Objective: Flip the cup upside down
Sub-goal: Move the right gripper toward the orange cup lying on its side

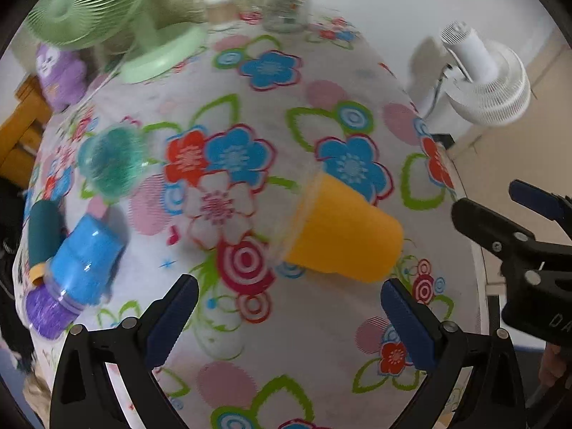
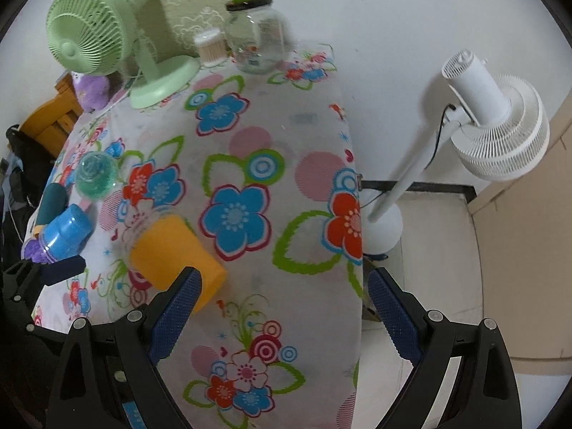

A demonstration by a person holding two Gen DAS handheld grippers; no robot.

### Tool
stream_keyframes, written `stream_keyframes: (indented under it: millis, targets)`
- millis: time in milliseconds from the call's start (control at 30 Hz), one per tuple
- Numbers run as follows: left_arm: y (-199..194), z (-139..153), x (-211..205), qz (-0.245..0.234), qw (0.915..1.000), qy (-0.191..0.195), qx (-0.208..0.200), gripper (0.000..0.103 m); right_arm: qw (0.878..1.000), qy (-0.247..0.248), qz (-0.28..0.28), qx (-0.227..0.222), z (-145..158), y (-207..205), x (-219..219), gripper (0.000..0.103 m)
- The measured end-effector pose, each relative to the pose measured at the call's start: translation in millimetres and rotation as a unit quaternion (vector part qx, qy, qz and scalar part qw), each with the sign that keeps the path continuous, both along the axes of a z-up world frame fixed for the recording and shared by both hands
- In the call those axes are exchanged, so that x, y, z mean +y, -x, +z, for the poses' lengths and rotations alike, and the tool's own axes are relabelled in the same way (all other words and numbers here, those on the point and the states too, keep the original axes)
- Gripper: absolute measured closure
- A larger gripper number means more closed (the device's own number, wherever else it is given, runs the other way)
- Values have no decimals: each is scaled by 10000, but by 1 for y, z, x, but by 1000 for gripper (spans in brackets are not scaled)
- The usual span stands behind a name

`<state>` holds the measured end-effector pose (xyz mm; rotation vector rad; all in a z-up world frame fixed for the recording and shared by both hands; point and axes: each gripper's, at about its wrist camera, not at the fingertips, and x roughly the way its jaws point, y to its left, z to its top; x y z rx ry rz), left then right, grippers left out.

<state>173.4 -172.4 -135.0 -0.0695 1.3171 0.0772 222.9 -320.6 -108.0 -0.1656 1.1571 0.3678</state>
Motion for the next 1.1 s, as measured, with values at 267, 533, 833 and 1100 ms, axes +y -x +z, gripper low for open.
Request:
stream_keyframes:
  millis: [267, 533, 833, 1100]
  targets:
    - [-19, -27, -24, -440, 9988, -104, 195, 0, 9995, 66, -255, 176, -23, -6, -16, 7]
    - [-35, -40, -29, -456, 9986, -240, 116, 14, 9988, 104, -394, 279, -35, -9, -21, 7]
    - [-18, -30, -5, 160, 9997, -163, 21, 17, 9993, 97, -199, 316, -33, -8, -3, 7]
    - [18, -14, 30, 1194, 9922, -357, -13, 17, 9988, 0, 412, 263, -21, 3, 39, 7]
